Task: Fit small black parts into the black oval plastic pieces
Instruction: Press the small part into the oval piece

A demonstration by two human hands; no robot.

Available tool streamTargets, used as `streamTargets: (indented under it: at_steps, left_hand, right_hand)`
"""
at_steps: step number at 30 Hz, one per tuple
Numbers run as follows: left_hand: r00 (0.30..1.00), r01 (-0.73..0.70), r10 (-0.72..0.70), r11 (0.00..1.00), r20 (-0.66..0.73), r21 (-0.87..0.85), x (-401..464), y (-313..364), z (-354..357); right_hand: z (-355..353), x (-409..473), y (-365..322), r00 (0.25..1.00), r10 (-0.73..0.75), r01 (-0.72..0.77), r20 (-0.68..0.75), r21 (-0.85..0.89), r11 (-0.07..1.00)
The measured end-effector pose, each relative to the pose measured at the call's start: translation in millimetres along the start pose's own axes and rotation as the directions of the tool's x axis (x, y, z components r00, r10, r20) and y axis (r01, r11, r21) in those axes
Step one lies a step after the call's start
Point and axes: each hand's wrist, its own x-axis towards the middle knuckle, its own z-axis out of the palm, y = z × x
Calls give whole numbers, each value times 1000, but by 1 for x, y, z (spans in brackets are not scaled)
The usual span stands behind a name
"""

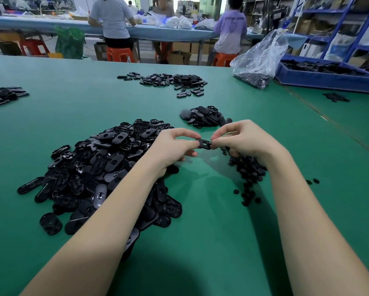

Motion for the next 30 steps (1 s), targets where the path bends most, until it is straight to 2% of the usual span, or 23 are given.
streamTargets:
  at_steps: [4,10,20,30]
  left_hand:
    - [1000,-22,22,1000,20,3,-1,2,-2]
    - [999,-36,36,999,25,-4,-2,3,-3]
    - [998,-52,52,999,29,6,-2,3,-3]
    - [996,-81,79,996,46,29,-1,2,-2]
  right_hand:
    - [2,2,1,1000,23,-23,-3,9,1000]
    - [6,5,2,999,-15,19,-46,92,996]
    - [5,9,1,997,-36,38,-63,19,999]
    - [10,11,1,996,-54,56,-75,24,998]
